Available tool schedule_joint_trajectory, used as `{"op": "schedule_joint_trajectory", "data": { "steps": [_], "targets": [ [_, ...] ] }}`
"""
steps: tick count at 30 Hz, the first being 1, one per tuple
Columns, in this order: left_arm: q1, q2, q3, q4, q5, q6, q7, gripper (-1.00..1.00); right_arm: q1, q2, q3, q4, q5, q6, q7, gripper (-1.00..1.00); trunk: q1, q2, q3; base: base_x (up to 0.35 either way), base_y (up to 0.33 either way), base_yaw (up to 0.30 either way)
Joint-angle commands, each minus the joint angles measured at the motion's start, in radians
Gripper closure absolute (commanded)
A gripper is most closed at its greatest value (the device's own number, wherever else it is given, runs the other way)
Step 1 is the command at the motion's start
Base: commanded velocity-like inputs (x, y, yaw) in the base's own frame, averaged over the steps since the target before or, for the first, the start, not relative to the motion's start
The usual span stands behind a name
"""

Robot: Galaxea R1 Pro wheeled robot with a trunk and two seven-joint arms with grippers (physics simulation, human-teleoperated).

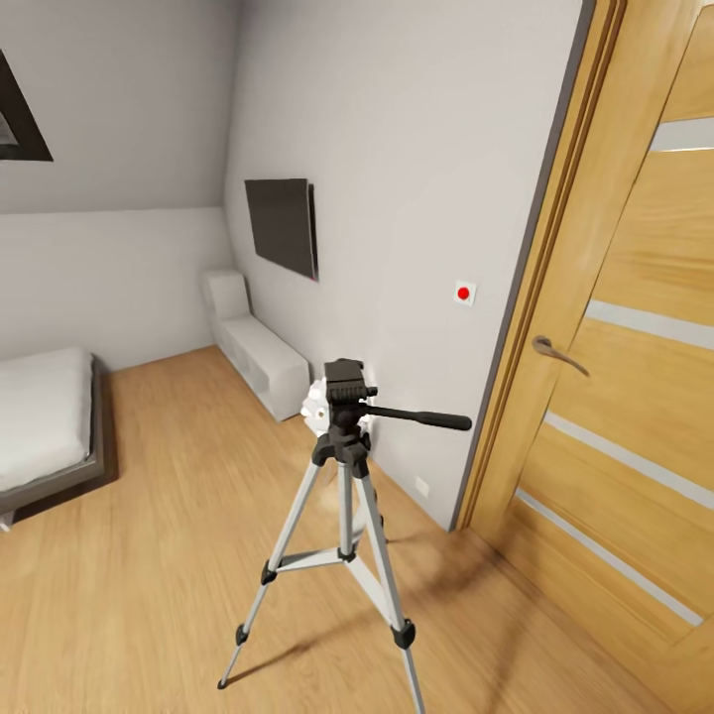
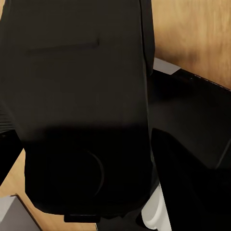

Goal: Attach the digital camera to the camera tripod in the bedroom.

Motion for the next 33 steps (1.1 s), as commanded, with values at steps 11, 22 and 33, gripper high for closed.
{"op": "schedule_joint_trajectory", "data": {
  "steps": [11, 22, 33],
  "targets": [
    [-0.001, 0.0, -0.008, -0.001, 0.009, 0.002, -0.003, 1.0, -0.001, -0.001, -0.008, 0.003, 0.009, -0.006, 0.002, -1.0, 0.001, -0.002, -0.002, 0.0, 0.0, 0.225],
    [-0.001, 0.0, 0.002, -0.006, 0.019, -0.047, 0.0, 1.0, -0.001, -0.009, -0.004, 0.001, 0.014, -0.003, 0.004, -1.0, 0.001, -0.002, -0.002, 0.0, 0.0, 0.036],
    [-0.001, -0.004, 0.004, -0.013, 0.017, -0.055, -0.001, 1.0, 0.006, -0.017, 0.022, -0.257, 0.068, 0.088, 0.016, -1.0, 0.001, -0.002, -0.002, 0.0, 0.0, 0.001]
  ]
}}
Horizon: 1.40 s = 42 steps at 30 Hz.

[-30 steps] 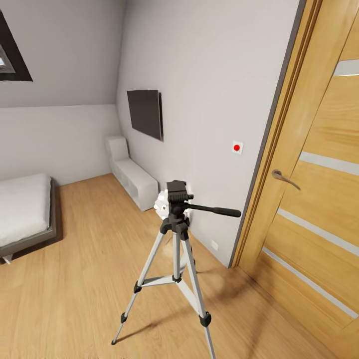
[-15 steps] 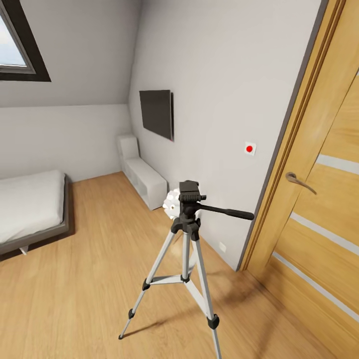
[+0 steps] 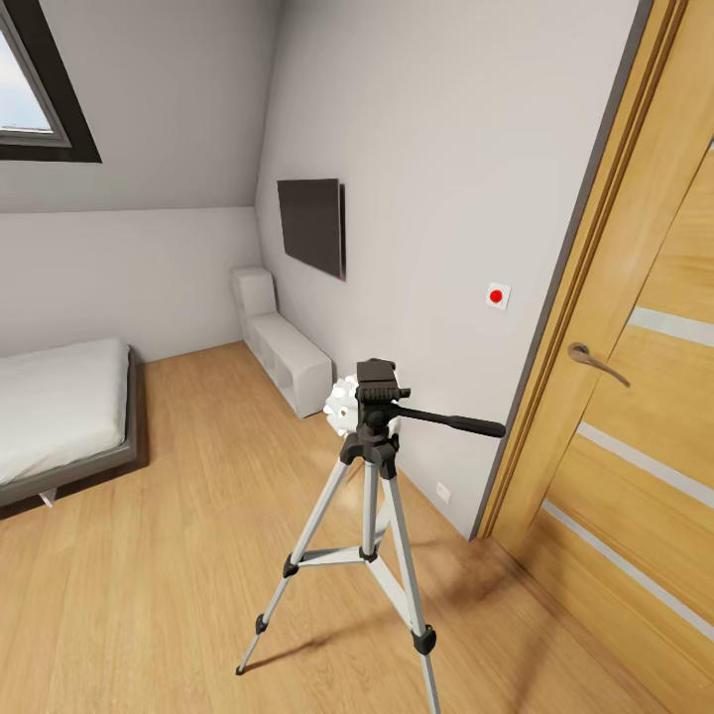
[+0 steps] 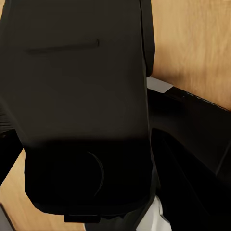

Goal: Attach the digital camera to the camera tripod in the bedroom.

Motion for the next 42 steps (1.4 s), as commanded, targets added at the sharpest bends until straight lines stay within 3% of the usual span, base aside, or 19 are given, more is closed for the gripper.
{"op": "schedule_joint_trajectory", "data": {
  "steps": [1, 2, 4, 6, 7, 10, 12, 15, 17, 19, 22, 24, 26, 27, 30, 33, 38, 42],
  "targets": [
    [0.0, 0.0, -0.007, -0.001, 0.009, 0.001, -0.003, 1.0, 0.001, 0.002, -0.009, -0.127, 0.008, 0.073, 0.007, -1.0, 0.0, -0.002, -0.002, 0.0, 0.0, 0.0],
    [0.0, 0.0, -0.008, -0.001, 0.009, -0.001, -0.003, 1.0, 0.002, 0.003, -0.009, -0.191, 0.007, 0.113, 0.006, -1.0, 0.0, -0.002, -0.002, 0.0, 0.0, 0.0],
    [0.0, 0.0, -0.008, -0.001, 0.009, -0.012, -0.002, 1.0, 0.003, 0.008, -0.01, -0.475, 0.006, 0.295, 0.006, -1.0, 0.0, -0.002, -0.002, 0.0, 0.0, 0.0],
    [0.0, 0.0, -0.008, 0.0, 0.01, -0.016, -0.002, 1.0, 0.004, 0.007, -0.009, -0.623, 0.006, 0.389, 0.009, -1.0, 0.0, -0.002, -0.002, 0.0, 0.0, 0.0],
    [0.0, -0.001, -0.008, 0.0, 0.01, -0.019, -0.001, 1.0, 0.002, 0.005, -0.007, -0.748, 0.006, 0.468, 0.012, -1.0, 0.0, -0.002, -0.002, 0.0, 0.0, 0.0],
    [0.0, -0.001, -0.009, 0.0, 0.01, -0.022, -0.002, 1.0, -0.008, 0.003, -0.005, -0.926, 0.005, 0.594, 0.03, -1.0, 0.0, -0.002, -0.002, 0.0, 0.0, 0.0],
    [0.0, -0.001, -0.009, -0.001, 0.01, -0.022, -0.001, 1.0, -0.031, 0.002, -0.005, -0.974, 0.004, 0.643, 0.049, -1.0, 0.0, -0.002, -0.002, 0.0, 0.0, 0.0],
    [0.0, -0.001, -0.01, -0.001, 0.009, -0.023, -0.002, 1.0, -0.129, 0.002, -0.004, -1.022, 0.001, 0.722, 0.11, -1.0, 0.0, -0.002, -0.002, 0.0, 0.0, 0.0],
    [0.0, -0.002, -0.01, -0.001, 0.009, -0.024, -0.002, 1.0, -0.283, 0.001, -0.003, -1.032, 0.002, 0.821, 0.221, -1.0, 0.0, -0.002, -0.002, 0.0, 0.0, 0.0],
    [0.0, -0.002, -0.009, -0.001, 0.009, -0.024, -0.002, 1.0, -0.338, -0.001, -0.003, -1.038, 0.004, 0.876, 0.276, -1.0, 0.0, -0.002, -0.002, 0.0, 0.0, 0.0],
    [0.0, -0.003, -0.009, -0.001, 0.009, -0.025, -0.002, 1.0, -0.433, -0.022, 0.001, -1.102, 0.005, 1.023, 0.43, -1.0, 0.0, -0.002, -0.002, 0.0, 0.0, 0.0],
    [0.0, -0.003, -0.009, 0.0, 0.009, -0.025, -0.002, 1.0, -0.451, -0.032, 0.008, -1.143, 0.004, 1.023, 0.505, -1.0, 0.0, -0.002, -0.002, 0.0, 0.0, 0.0],
    [0.0, -0.004, -0.009, 0.001, 0.009, -0.025, -0.003, 1.0, -0.472, -0.046, 0.049, -1.208, 0.011, 1.023, 0.659, -1.0, 0.0, -0.002, -0.002, 0.0, 0.0, 0.0],
    [0.0, -0.005, -0.009, 0.002, 0.01, -0.025, -0.003, 1.0, -0.475, -0.05, 0.06, -1.217, 0.013, 1.023, 0.692, -1.0, 0.0, -0.002, -0.002, 0.0, 0.0, 0.0],
    [0.0, -0.008, -0.009, 0.002, 0.009, -0.025, -0.003, 1.0, -0.483, -0.1, 0.097, -1.25, 0.016, 1.023, 0.827, -1.0, 0.0, -0.002, -0.002, 0.0, 0.0, 0.0],
    [0.0, -0.009, -0.009, 0.003, 0.01, -0.025, -0.003, 1.0, -0.483, -0.139, 0.109, -1.255, 0.016, 1.023, 0.868, -1.0, 0.0, -0.002, -0.002, 0.0, 0.0, 0.0],
    [0.0, -0.008, -0.009, 0.005, 0.011, -0.025, -0.003, 1.0, -0.484, -0.15, 0.115, -1.256, 0.016, 1.023, 0.881, -1.0, 0.0, -0.002, -0.002, 0.0, 0.0, 0.0],
    [0.0, -0.009, -0.009, 0.006, 0.011, -0.025, -0.003, 1.0, -0.484, -0.153, 0.149, -1.258, 0.009, 1.023, 0.895, -1.0, 0.0, -0.002, -0.002, 0.0, 0.0, 0.0]
  ]
}}
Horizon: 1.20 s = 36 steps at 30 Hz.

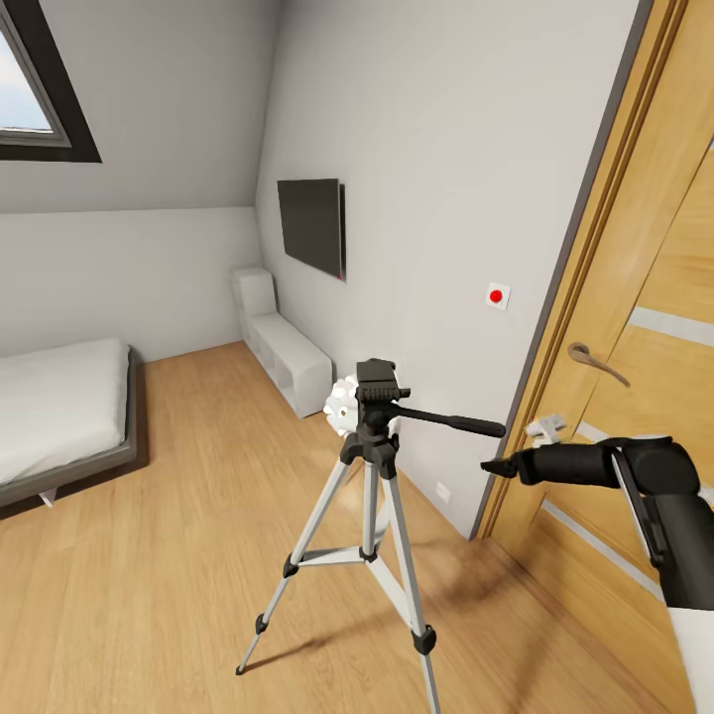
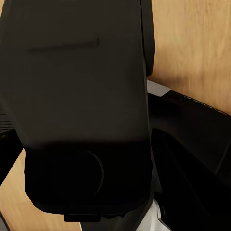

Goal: Attach the digital camera to the camera tripod in the bedroom.

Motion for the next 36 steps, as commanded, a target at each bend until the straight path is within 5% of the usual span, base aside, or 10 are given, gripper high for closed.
{"op": "schedule_joint_trajectory", "data": {
  "steps": [1, 11, 29, 36],
  "targets": [
    [-0.001, 0.0, -0.008, 0.0, 0.009, 0.002, -0.003, 1.0, -0.001, 0.0, 0.02, -0.002, 0.009, 0.004, 0.027, -1.0, 0.001, -0.002, -0.002, 0.0, 0.0, 0.0],
    [-0.001, 0.0, -0.008, 0.0, 0.008, 0.002, -0.003, 1.0, 0.015, 0.005, 0.218, 0.018, 0.013, 0.004, 0.166, -1.0, 0.001, -0.002, -0.002, 0.0, 0.0, 0.0],
    [-0.001, 0.0, -0.008, 0.0, 0.008, 0.002, -0.002, 1.0, 0.044, 0.014, 0.242, 0.025, 0.015, 0.004, 0.167, -1.0, 0.001, -0.002, -0.002, 0.0, 0.0, 0.0],
    [-0.001, 0.0, -0.008, 0.0, 0.008, 0.002, -0.002, 1.0, 0.045, 0.015, 0.276, 0.024, 0.005, 0.002, 0.249, -1.0, 0.001, -0.002, -0.002, 0.0, 0.0, 0.0]
  ]
}}
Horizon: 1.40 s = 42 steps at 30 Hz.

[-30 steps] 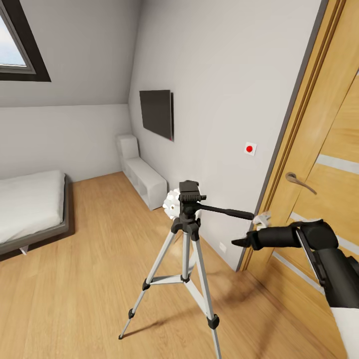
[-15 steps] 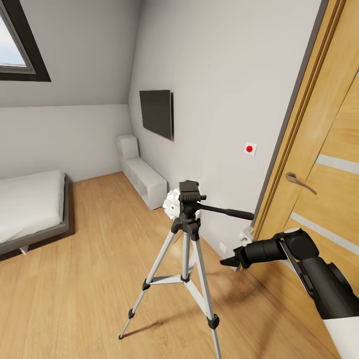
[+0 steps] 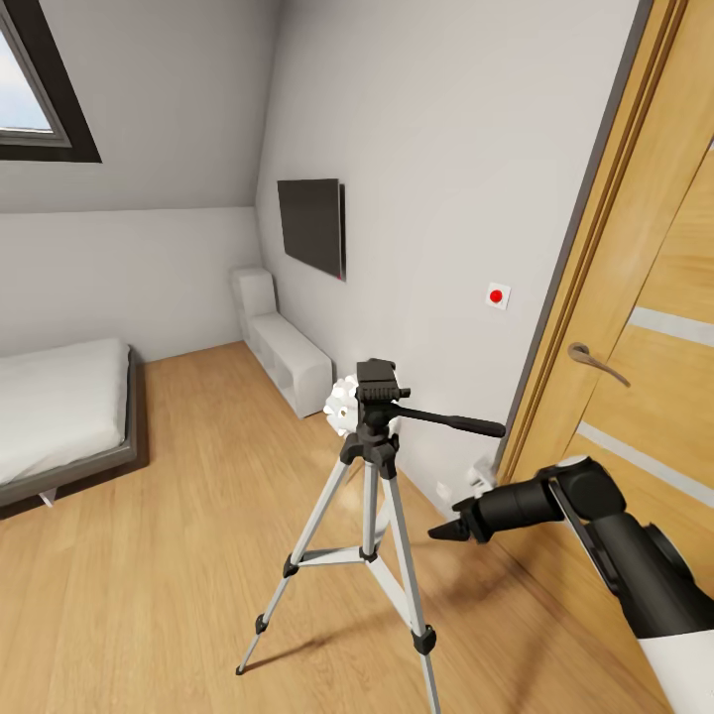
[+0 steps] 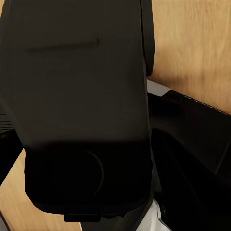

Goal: Attach the digital camera to the camera tripod in the bedroom.

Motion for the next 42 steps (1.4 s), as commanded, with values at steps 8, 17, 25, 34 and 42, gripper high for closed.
{"op": "schedule_joint_trajectory", "data": {
  "steps": [8, 17, 25, 34, 42],
  "targets": [
    [-0.001, 0.0, -0.008, 0.0, 0.009, 0.002, -0.003, 1.0, -0.001, 0.047, 0.031, 0.0, 0.016, 0.005, 0.032, -1.0, 0.001, -0.002, -0.002, 0.0, 0.0, 0.0],
    [-0.001, -0.001, -0.008, 0.0, 0.009, 0.002, -0.004, 1.0, -0.001, 0.097, 0.032, 0.0, 0.016, 0.007, -0.029, -1.0, 0.001, -0.002, -0.002, 0.0, 0.0, 0.0],
    [-0.001, -0.001, -0.008, 0.0, 0.009, 0.002, -0.003, 1.0, -0.002, 0.188, 0.028, 0.08, 0.011, -0.054, -0.239, -1.0, 0.001, -0.002, -0.002, 0.0, 0.0, 0.0],
    [-0.001, -0.001, -0.008, 0.0, 0.009, 0.002, -0.004, 1.0, -0.001, 0.216, 0.018, 0.168, 0.009, -0.186, -0.33, -1.0, 0.001, -0.002, -0.002, 0.0, 0.0, 0.0],
    [-0.001, -0.001, -0.008, 0.0, 0.009, 0.002, -0.003, 1.0, -0.001, 0.219, 0.017, 0.197, 0.006, -0.202, -0.337, -1.0, 0.001, -0.002, -0.002, 0.0, 0.0, 0.0]
  ]
}}
